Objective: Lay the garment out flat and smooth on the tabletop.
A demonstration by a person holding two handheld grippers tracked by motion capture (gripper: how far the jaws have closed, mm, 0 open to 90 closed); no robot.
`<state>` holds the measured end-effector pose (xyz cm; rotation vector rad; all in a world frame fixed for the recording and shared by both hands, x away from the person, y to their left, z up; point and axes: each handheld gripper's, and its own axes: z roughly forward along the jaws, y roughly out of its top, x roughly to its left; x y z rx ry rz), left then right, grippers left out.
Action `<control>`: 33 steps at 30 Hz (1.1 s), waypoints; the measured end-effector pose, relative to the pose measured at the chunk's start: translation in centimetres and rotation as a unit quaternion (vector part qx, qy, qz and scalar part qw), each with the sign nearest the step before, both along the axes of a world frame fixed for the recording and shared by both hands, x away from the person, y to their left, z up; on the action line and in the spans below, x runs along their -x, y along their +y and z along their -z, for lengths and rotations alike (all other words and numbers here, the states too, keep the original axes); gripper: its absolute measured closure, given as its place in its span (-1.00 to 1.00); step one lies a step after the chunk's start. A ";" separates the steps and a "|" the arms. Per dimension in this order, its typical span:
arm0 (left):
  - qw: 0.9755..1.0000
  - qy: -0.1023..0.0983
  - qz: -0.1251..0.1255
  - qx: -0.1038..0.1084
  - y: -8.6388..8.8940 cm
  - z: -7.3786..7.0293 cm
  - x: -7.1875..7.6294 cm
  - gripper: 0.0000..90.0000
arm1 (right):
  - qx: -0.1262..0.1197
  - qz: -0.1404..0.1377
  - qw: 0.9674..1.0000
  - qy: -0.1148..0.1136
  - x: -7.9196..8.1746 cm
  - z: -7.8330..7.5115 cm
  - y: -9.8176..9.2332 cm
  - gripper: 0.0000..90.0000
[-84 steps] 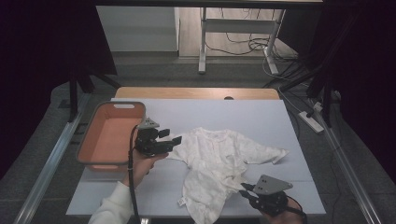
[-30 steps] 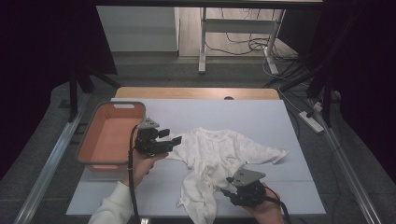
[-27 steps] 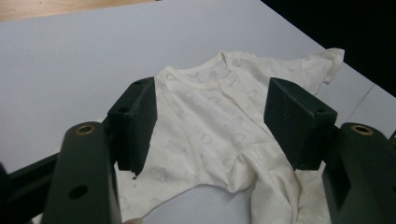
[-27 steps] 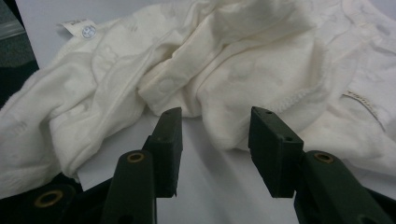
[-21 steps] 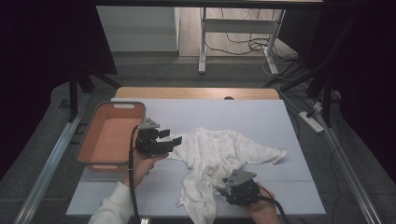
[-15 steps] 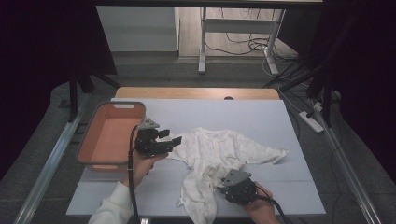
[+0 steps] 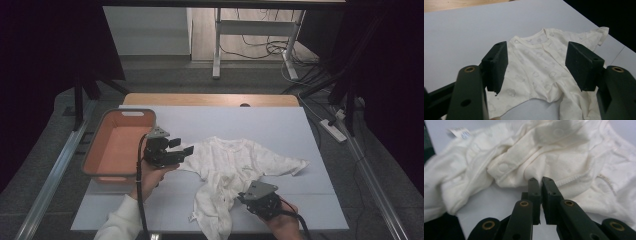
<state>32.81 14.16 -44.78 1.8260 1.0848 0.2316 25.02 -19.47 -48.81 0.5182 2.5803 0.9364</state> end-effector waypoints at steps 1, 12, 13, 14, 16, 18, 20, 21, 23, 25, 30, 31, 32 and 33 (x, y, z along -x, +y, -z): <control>1.000 0.000 0.000 0.000 0.0 0.0 0.0 -0.23 | -0.005 -0.001 1.000 -0.001 0.2 -0.4 -0.2 0.90; 1.000 -0.001 0.000 0.001 0.0 -0.1 0.0 -0.23 | -0.058 -0.003 0.998 -0.023 1.0 -4.3 -1.5 0.90; 1.000 -0.001 0.001 0.001 0.0 -0.1 0.0 -0.23 | -0.062 -0.004 0.998 -0.022 1.1 -4.5 -1.6 0.90; 1.000 -0.001 0.001 0.001 0.0 -0.1 0.0 -0.23 | -0.069 -0.005 0.997 -0.021 1.0 -4.5 -1.6 0.90; 1.000 -0.001 0.001 0.000 0.0 -0.1 0.0 -0.23 | -0.069 -0.006 0.997 -0.016 1.0 -4.6 -1.6 0.90; 1.000 -0.001 0.001 0.000 -0.1 -0.1 0.0 -0.23 | -0.063 -0.005 0.998 -0.015 0.9 -4.3 -1.5 0.89; 1.000 0.000 0.001 -0.001 -0.1 0.0 0.0 -0.23 | -0.060 -0.006 0.998 -0.009 0.7 -3.7 -1.1 0.89; 1.000 0.000 0.001 -0.002 -0.1 0.0 0.0 -0.23 | -0.056 -0.007 0.998 -0.006 0.6 -3.3 -0.9 0.89; 1.000 0.001 0.002 -0.003 -0.2 0.1 -0.1 -0.23 | -0.050 -0.010 0.999 0.003 0.3 -2.6 -0.4 0.89; 1.000 0.000 0.003 -0.003 -0.2 0.1 -0.1 -0.23 | -0.038 -0.015 0.999 0.006 0.1 -1.8 0.1 0.88; 1.000 0.000 0.003 -0.004 -0.2 0.0 0.0 -0.23 | -0.018 -0.004 1.000 0.012 -0.9 -0.3 0.8 0.86; 1.000 0.000 0.002 -0.004 -0.2 0.0 0.0 -0.23 | -0.017 0.000 1.000 0.014 -1.2 -0.1 0.8 0.86; 1.000 0.000 0.002 -0.004 -0.1 0.1 0.0 -0.23 | -0.016 0.004 1.000 0.015 -1.4 0.1 0.7 0.86; 1.000 0.000 0.002 -0.004 -0.1 0.1 0.0 -0.23 | -0.015 0.012 1.000 0.016 -1.6 0.2 0.7 0.85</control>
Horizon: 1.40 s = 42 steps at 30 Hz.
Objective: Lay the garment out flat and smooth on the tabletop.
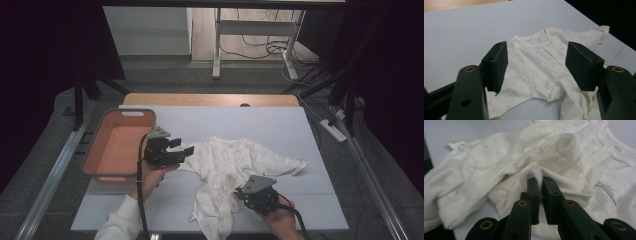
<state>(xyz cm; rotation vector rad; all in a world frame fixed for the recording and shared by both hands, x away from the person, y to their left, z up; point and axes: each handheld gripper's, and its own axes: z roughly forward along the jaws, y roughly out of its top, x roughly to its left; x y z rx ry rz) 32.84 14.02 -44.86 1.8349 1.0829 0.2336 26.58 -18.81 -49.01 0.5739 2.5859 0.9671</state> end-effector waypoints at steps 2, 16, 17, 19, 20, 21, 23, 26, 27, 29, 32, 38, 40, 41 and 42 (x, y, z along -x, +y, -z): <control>1.000 0.000 0.000 0.000 0.0 0.0 0.0 -0.23 | -0.003 0.009 1.000 -0.002 -0.4 0.1 -0.1 0.84; 1.000 -0.002 -0.002 0.001 0.2 -0.1 0.1 -0.23 | -0.047 0.040 0.998 -0.018 1.2 -2.1 -2.6 0.22; 1.000 -0.002 -0.001 0.001 0.2 -0.2 0.1 -0.23 | -0.046 0.041 0.998 -0.019 1.7 -2.1 -3.1 0.20; 1.000 -0.003 -0.001 0.002 0.1 -0.2 0.1 -0.23 | -0.045 0.044 0.998 -0.016 2.2 -1.8 -3.7 0.18; 1.000 -0.003 0.000 0.003 0.1 -0.3 0.1 -0.23 | -0.046 0.045 0.998 -0.010 2.4 -1.5 -4.0 0.18; 1.000 -0.004 0.000 0.003 0.1 -0.3 0.1 -0.23 | -0.042 0.045 0.998 -0.003 2.4 -1.1 -4.1 0.18; 1.000 -0.004 0.001 0.003 0.0 -0.3 0.0 -0.23 | -0.031 0.045 0.998 0.007 2.4 -0.3 -4.1 0.17; 1.000 -0.003 0.002 0.002 -0.1 -0.2 -0.1 -0.23 | -0.024 0.039 0.999 0.019 2.2 0.5 -3.4 0.15; 1.000 -0.002 0.001 0.002 -0.1 -0.2 -0.1 -0.23 | -0.023 0.036 0.999 0.018 2.1 0.6 -3.1 0.14; 1.000 -0.001 0.002 0.000 -0.2 -0.1 -0.1 -0.23 | -0.015 0.033 0.999 0.016 2.0 0.8 -2.4 0.13; 1.000 -0.001 0.003 -0.002 -0.4 0.0 -0.1 -0.23 | -0.007 0.036 0.999 0.013 1.4 1.2 -1.7 0.13; 1.000 -0.001 0.001 -0.001 -0.2 -0.1 0.0 -0.23 | 0.002 0.034 0.999 0.026 0.5 2.2 -0.5 0.37; 1.000 -0.001 0.001 -0.001 -0.2 0.0 0.0 -0.23 | 0.008 0.026 0.999 0.027 0.5 2.2 -0.1 0.58; 1.000 -0.001 0.000 -0.001 -0.1 0.0 0.0 -0.23 | 0.008 0.020 0.999 0.027 0.5 2.2 -0.1 0.67; 1.000 -0.001 0.001 -0.001 -0.1 0.0 0.0 -0.23 | 0.012 0.019 0.999 0.026 0.6 2.1 0.0 0.74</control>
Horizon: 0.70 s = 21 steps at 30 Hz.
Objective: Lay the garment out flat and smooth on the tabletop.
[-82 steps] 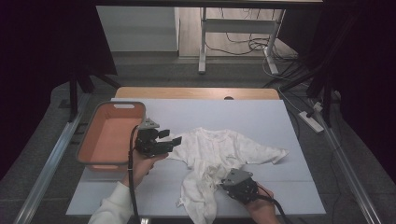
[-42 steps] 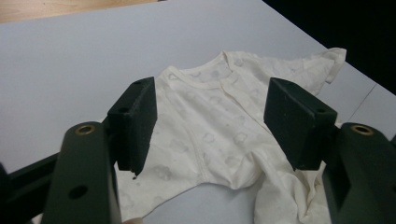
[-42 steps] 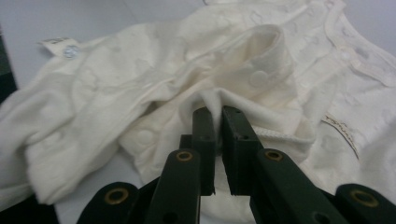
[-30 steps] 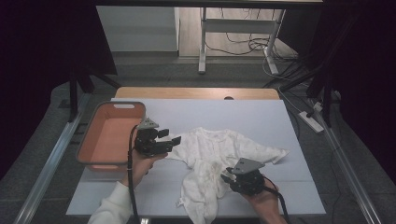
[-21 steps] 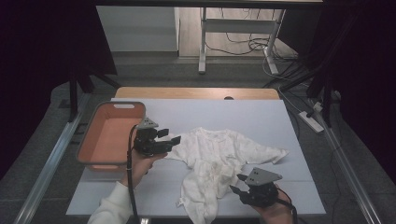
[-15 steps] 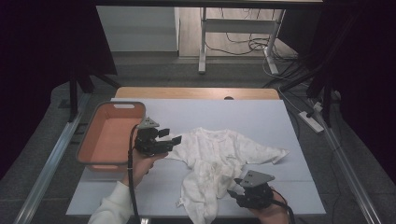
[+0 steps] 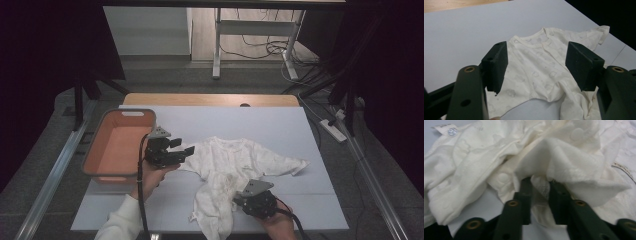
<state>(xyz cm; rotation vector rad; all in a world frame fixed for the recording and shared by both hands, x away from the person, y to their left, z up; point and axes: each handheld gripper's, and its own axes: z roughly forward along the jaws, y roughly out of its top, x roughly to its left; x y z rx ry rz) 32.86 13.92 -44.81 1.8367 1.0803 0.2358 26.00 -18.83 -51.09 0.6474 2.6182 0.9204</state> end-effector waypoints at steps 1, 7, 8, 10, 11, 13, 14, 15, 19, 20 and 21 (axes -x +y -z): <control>1.000 0.000 0.000 0.000 0.0 0.0 0.0 -0.23 | 0.000 -0.002 1.000 -0.003 0.1 -0.1 0.0 0.79; 1.000 -0.001 0.001 0.001 0.0 -0.1 0.0 -0.23 | -0.016 -0.002 1.000 -0.008 0.8 -1.0 -0.9 0.85; 1.000 -0.001 0.000 0.001 0.0 -0.1 0.0 -0.23 | -0.019 -0.002 1.000 -0.006 1.1 -1.1 -1.2 0.85; 1.000 0.000 -0.001 0.002 0.1 -0.1 0.0 -0.23 | -0.022 -0.002 1.000 -0.006 1.6 -1.4 -1.8 0.85; 1.000 0.000 -0.001 0.002 0.1 -0.1 0.0 -0.23 | -0.026 -0.003 1.000 -0.006 1.9 -1.6 -2.2 0.85; 1.000 -0.001 -0.001 0.003 0.2 -0.1 0.0 -0.23 | -0.033 -0.003 0.999 -0.007 2.5 -2.0 -2.9 0.85; 1.000 -0.001 -0.001 0.004 0.2 -0.1 0.0 -0.23 | -0.035 -0.001 0.999 -0.007 2.8 -2.2 -3.1 0.85; 1.000 -0.001 -0.001 0.004 0.2 -0.2 0.0 -0.23 | -0.036 0.001 0.999 -0.006 3.0 -2.4 -3.4 0.85; 1.000 -0.001 0.001 0.005 0.2 -0.2 -0.1 -0.23 | -0.036 0.006 0.999 0.001 3.9 -2.3 -4.3 0.85; 1.000 -0.001 0.000 0.004 0.1 -0.1 -0.1 -0.23 | -0.035 0.007 0.999 0.002 4.1 -2.2 -4.5 0.85; 1.000 -0.001 0.001 0.005 0.1 -0.1 -0.1 -0.23 | -0.034 0.009 0.999 0.004 4.3 -2.2 -4.7 0.85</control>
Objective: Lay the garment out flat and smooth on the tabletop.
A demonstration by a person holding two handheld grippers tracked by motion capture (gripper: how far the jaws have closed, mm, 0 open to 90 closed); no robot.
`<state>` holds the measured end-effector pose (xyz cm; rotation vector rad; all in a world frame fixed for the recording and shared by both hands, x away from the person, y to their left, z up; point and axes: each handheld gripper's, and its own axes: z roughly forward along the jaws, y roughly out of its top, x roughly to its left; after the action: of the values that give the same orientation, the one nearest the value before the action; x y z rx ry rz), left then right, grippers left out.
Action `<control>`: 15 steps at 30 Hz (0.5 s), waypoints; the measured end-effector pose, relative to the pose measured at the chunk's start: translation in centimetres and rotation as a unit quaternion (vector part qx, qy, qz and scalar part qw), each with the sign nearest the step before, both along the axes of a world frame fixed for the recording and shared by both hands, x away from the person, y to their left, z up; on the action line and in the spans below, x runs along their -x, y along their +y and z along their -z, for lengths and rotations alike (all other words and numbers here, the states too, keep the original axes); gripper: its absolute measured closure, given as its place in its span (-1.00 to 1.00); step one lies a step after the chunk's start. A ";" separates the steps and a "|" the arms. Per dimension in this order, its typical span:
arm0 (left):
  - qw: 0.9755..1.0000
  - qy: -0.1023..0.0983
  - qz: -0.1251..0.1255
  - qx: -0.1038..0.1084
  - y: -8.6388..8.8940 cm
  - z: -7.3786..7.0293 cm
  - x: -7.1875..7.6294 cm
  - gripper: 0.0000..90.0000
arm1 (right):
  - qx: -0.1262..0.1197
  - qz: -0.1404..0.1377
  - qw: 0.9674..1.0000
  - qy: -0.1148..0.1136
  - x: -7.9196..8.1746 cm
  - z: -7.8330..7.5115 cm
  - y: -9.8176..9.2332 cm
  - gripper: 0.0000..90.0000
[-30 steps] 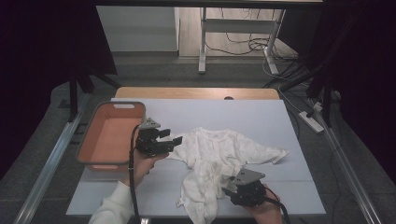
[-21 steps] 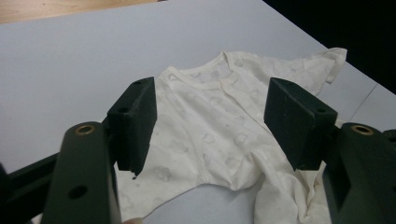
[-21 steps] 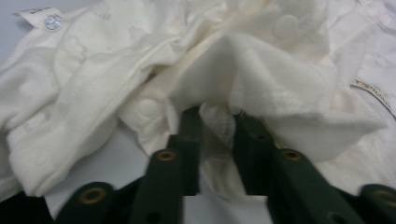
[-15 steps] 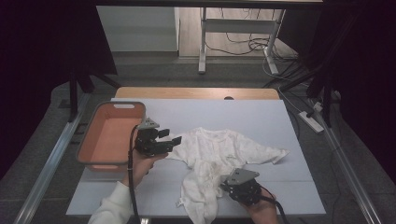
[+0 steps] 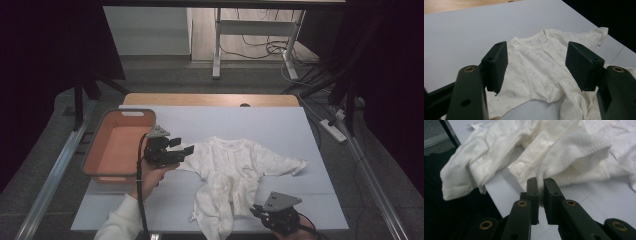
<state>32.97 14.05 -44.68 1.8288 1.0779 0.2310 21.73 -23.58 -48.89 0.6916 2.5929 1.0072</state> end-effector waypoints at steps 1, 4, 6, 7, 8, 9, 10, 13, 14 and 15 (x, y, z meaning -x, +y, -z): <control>1.000 0.000 0.000 0.000 0.0 0.0 0.0 -0.23 | -0.001 0.002 1.000 0.001 0.2 0.0 -0.2 0.85; 1.000 0.000 0.001 0.000 -0.1 0.0 0.0 -0.23 | -0.003 0.006 1.000 0.005 0.6 0.0 -0.9 0.85; 1.000 0.000 0.001 0.000 -0.1 -0.1 0.0 -0.23 | 0.000 0.009 1.000 0.008 0.9 0.1 -1.3 0.85; 1.000 0.000 0.001 0.000 -0.1 0.0 0.0 -0.23 | 0.001 0.010 1.000 0.010 1.0 0.2 -1.5 0.85; 1.000 0.000 0.000 0.000 -0.1 0.0 0.0 -0.23 | 0.003 0.011 1.000 0.012 1.1 0.3 -1.7 0.85; 1.000 0.000 0.000 0.000 -0.1 0.0 0.0 -0.23 | 0.006 0.013 1.000 0.013 1.3 0.3 -1.8 0.85; 1.000 0.000 0.000 -0.001 -0.1 0.0 0.0 -0.23 | 0.007 0.014 1.000 0.013 1.4 0.4 -2.0 0.85; 1.000 0.000 0.001 -0.001 -0.1 0.0 0.0 -0.23 | 0.009 0.015 1.000 0.019 1.8 0.6 -2.4 0.85; 1.000 0.001 0.001 -0.001 -0.1 0.0 0.0 -0.23 | 0.009 0.015 1.000 0.019 1.9 0.7 -2.4 0.85; 1.000 0.001 0.001 -0.001 -0.1 0.0 0.0 -0.23 | 0.012 0.016 1.000 0.020 2.1 0.7 -2.5 0.85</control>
<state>32.95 13.93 -44.71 1.8316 1.0779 0.2299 19.68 -26.10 -49.63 0.7513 2.6149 0.9616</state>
